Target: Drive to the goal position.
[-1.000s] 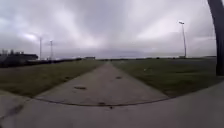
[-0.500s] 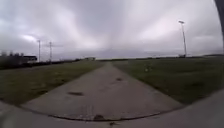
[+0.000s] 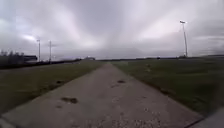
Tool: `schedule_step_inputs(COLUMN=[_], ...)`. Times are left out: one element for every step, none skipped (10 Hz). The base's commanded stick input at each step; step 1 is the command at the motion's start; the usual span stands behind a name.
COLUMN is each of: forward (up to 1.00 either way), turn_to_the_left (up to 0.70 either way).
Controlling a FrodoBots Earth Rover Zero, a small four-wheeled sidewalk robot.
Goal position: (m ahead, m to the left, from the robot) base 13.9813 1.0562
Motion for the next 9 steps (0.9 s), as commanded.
schedule_step_inputs(forward=[0.7, 0.7, 0.7, 0.7, 0.7, 0.7, 0.7, 0.7, 0.7], turn_to_the_left=[0.0, 0.0, 0.0, 0.0, 0.0, 0.0, 0.0, 0.0, 0.0])
